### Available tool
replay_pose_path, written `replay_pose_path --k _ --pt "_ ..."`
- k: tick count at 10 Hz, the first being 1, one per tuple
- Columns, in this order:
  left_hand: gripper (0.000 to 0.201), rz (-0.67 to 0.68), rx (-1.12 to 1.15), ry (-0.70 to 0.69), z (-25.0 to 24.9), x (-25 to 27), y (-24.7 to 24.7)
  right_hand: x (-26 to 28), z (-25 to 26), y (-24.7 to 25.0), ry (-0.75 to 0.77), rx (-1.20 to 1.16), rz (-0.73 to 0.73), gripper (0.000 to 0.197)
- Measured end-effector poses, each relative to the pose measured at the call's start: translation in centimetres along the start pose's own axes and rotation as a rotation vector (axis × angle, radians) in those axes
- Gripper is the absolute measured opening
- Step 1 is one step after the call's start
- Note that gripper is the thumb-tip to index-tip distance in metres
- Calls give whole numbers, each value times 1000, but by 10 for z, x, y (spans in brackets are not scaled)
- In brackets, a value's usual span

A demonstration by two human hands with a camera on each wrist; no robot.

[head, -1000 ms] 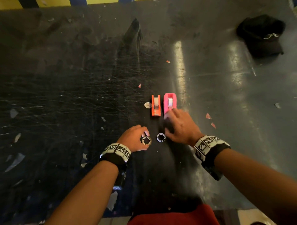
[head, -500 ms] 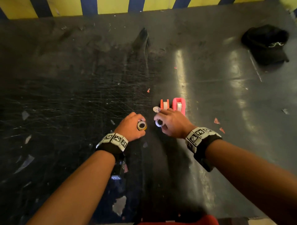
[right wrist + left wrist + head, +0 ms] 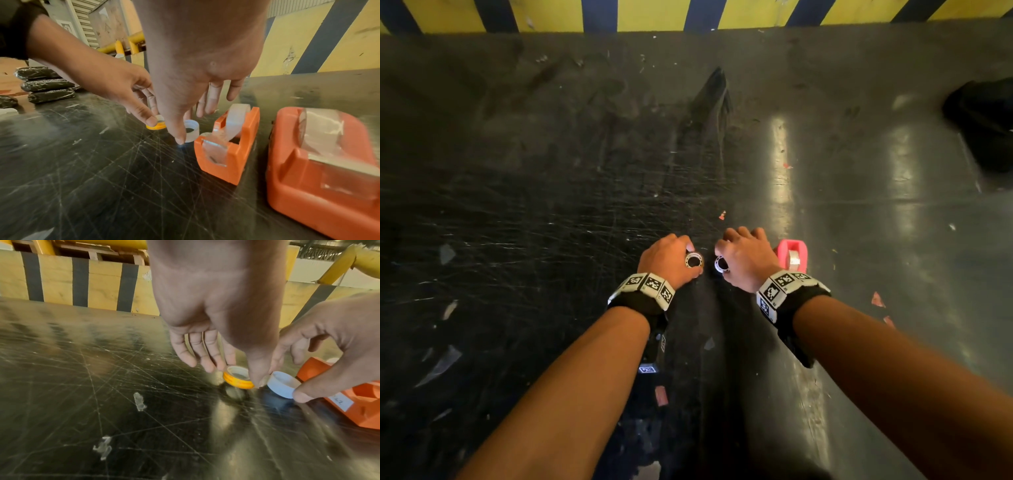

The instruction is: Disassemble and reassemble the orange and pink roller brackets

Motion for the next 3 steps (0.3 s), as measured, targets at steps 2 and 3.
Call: replay_pose_path --k 2,3 --pt "52 14 24 5 6 -3 -5 -5 -2 -2 26 -84 0 61" --pt "47 -38 93 36 13 3 2 3 -11 3 30 -103 -46 55"
Point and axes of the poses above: each hand's wrist, its own x-axis away from the middle knuckle, its own y-axis out of the back of the hand, z = x × y, the point moved 5 cm from there along -x, towards the middle knuckle, and after that the axes turned 5 degrees about -y, right-handed, at the moved point
